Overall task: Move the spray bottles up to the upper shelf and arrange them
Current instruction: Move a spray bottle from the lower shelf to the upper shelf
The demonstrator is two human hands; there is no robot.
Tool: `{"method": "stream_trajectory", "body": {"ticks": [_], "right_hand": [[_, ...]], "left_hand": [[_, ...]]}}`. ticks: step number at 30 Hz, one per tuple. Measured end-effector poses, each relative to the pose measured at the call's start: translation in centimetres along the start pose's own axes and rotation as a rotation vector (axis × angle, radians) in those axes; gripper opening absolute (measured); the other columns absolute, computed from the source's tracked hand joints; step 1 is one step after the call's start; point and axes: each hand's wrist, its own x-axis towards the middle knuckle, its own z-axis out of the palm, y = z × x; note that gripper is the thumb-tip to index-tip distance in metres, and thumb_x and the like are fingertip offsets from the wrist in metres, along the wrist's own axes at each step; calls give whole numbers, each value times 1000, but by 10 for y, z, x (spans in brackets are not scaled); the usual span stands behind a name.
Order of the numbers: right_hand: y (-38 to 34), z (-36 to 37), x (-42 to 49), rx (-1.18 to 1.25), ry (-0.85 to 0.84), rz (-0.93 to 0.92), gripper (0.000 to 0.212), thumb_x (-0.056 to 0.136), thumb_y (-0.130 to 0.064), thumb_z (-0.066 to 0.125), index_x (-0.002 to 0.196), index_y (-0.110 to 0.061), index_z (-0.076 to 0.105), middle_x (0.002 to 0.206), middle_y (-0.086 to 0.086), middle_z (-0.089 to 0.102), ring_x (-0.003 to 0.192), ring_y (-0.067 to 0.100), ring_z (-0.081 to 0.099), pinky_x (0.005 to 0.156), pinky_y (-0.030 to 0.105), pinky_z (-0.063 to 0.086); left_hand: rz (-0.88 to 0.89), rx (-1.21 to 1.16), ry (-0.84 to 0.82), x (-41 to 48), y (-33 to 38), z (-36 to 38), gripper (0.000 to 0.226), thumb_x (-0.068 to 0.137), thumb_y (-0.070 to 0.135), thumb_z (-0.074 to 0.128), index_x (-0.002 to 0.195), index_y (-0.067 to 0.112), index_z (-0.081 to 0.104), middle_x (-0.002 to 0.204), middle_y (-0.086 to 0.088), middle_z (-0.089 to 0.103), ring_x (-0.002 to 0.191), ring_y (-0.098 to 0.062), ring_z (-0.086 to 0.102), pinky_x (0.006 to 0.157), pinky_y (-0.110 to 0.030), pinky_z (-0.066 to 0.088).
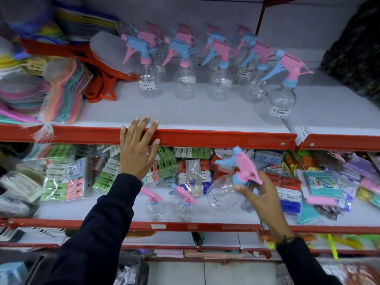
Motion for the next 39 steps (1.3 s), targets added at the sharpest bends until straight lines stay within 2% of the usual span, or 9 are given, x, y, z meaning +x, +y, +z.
{"method": "stream_trajectory", "body": {"ticks": [3,8,12,15,21,25,30,34,39], "right_hand": [[-52,-12,20,114,66,-122,39,67,-25,73,100,-37,58,94,-24,69,85,-1,64,69,13,52],[-118,-16,69,144,200,-354,37,73,-39,75,106,-34,59,102,-1,67,91,20,63,77,28,55],[-135,-2,118,27,324,-436,32,78,-33,73,106,-26,58,94,-6,63,85,9,58,74,19,47],[-129,13,151,-53,355,-420,30,76,-36,74,99,-27,57,86,-17,59,77,0,54,67,16,45],[-94,35,192,-129,344,-372,29,76,-27,76,95,-14,59,88,3,62,74,14,55,57,7,38],[-84,41,199,-222,352,-437,27,77,-24,76,94,-9,62,91,6,61,78,16,56,57,8,39],[-84,38,203,-266,352,-425,25,80,-20,72,102,-11,66,97,-1,62,84,13,61,62,10,40],[-87,37,202,-276,335,-396,26,81,-16,68,105,-8,67,101,5,69,87,15,64,74,21,46],[-93,35,199,-215,249,-345,22,83,-12,66,105,-8,66,100,1,68,93,18,65,78,6,41]], "left_hand": [[0,-16,20,0,1,1,42,96,34,40,137,25,44,141,-4,48,137,-22,30,117,-39,4],[6,-25,19,2,2,-1,42,96,36,38,136,24,45,137,-7,52,135,-23,32,113,-45,12],[16,-12,9,2,1,-2,42,96,39,34,135,24,45,135,-8,54,133,-24,35,109,-49,20],[19,-3,6,2,0,-1,42,98,40,31,135,25,44,135,-6,54,133,-23,35,109,-47,21],[27,3,14,2,-4,4,42,98,41,32,136,26,45,136,-5,53,133,-23,36,109,-47,22],[27,4,26,3,-4,6,42,98,41,32,135,26,45,136,-5,54,133,-23,36,111,-44,18],[24,-4,25,2,-5,8,42,99,42,31,135,27,45,137,-4,53,134,-23,36,112,-44,16],[25,16,22,3,-5,9,42,98,42,31,136,28,44,137,-3,52,135,-22,35,115,-40,12],[22,23,10,2,-6,9,43,98,42,31,137,28,43,139,-2,50,136,-21,33,115,-40,10]]}}
